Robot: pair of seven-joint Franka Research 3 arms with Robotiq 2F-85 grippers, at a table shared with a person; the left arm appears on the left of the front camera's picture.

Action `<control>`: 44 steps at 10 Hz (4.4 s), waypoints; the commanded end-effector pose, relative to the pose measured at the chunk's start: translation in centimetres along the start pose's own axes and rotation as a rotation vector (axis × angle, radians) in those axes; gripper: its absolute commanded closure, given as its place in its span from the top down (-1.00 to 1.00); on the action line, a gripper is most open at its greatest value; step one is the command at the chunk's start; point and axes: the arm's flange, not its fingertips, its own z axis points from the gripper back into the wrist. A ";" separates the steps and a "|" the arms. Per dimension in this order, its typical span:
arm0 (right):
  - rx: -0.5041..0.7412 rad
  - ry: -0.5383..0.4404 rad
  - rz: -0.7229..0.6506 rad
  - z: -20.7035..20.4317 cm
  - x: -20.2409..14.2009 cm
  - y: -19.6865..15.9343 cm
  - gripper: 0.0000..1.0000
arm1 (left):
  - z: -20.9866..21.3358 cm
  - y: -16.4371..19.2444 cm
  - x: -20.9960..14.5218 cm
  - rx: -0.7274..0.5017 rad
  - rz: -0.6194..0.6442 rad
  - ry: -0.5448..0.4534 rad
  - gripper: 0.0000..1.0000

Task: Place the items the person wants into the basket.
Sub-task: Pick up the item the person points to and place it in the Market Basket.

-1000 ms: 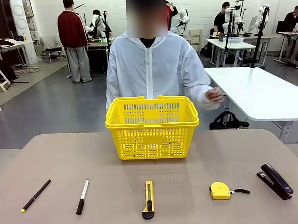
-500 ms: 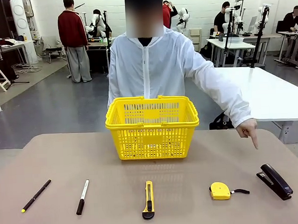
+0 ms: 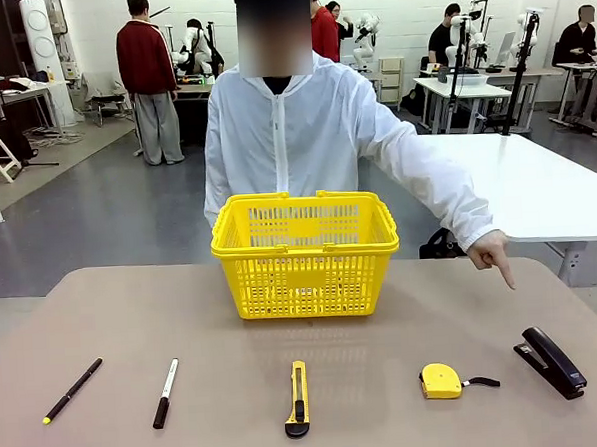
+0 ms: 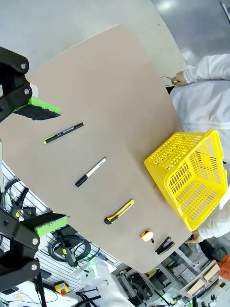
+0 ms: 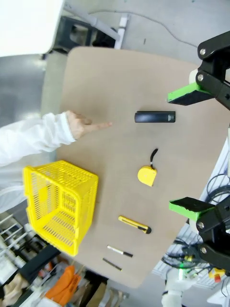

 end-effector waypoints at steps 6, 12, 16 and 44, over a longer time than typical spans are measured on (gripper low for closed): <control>-0.170 0.531 -0.102 -17.8 5.2 -1.5 1.00 | 0.2 0.1 0.0 -0.015 -0.019 -0.010 1.00; -0.156 0.670 -0.126 -28.4 1.1 -5.6 1.00 | 0.2 0.1 0.0 -0.015 -0.019 -0.010 1.00; -0.170 0.692 -0.140 -28.7 0.0 -5.8 1.00 | 0.2 0.1 0.0 -0.015 -0.019 -0.010 1.00; -0.420 0.767 0.043 -27.4 5.7 1.8 -1.00 | 0.2 0.1 0.0 -0.015 -0.019 -0.010 1.00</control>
